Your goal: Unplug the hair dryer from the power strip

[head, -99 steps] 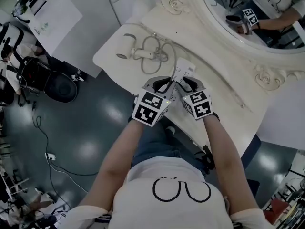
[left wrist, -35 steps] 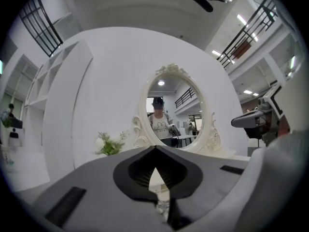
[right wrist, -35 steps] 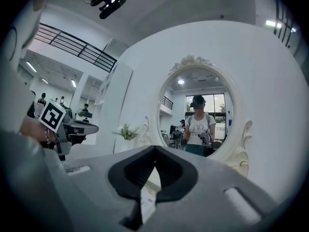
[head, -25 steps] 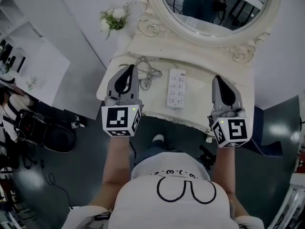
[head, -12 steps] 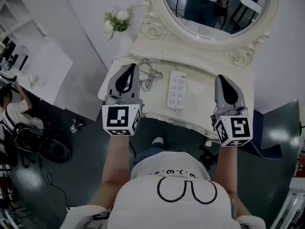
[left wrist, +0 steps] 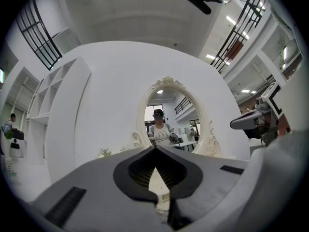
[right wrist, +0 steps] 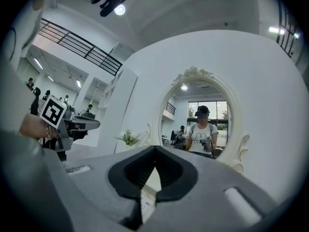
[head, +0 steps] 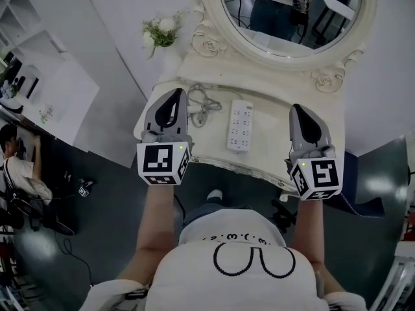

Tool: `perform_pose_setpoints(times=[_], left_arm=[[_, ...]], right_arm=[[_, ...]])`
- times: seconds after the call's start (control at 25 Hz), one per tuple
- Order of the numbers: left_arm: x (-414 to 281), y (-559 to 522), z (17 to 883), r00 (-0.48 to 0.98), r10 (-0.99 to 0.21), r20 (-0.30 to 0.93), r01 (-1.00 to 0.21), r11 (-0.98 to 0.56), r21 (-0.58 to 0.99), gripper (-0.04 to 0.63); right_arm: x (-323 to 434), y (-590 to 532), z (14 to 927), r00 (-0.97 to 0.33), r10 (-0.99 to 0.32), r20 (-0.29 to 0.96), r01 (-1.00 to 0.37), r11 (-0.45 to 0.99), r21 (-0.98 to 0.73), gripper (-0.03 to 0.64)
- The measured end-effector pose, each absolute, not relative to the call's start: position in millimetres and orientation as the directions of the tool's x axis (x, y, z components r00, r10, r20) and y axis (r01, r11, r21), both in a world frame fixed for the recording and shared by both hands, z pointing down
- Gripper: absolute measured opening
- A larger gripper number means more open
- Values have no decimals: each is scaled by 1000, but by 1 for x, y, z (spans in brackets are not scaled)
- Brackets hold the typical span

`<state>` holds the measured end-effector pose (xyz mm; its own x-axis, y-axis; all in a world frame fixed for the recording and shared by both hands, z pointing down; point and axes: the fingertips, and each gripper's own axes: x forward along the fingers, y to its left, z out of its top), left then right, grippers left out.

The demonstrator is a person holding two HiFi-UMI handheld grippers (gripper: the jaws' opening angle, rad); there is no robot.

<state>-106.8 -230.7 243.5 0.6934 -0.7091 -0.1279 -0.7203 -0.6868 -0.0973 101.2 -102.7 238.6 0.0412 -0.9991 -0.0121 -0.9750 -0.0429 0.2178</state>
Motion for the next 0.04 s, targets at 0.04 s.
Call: perform_pose_setpoints(times=[0.04], left_arm=[[-107,-232,244,692,-711,-124,-722,-686,-94,-3]], right_arm=[[101,-104,238,41,-999,-11,-976,-42,216,-2]])
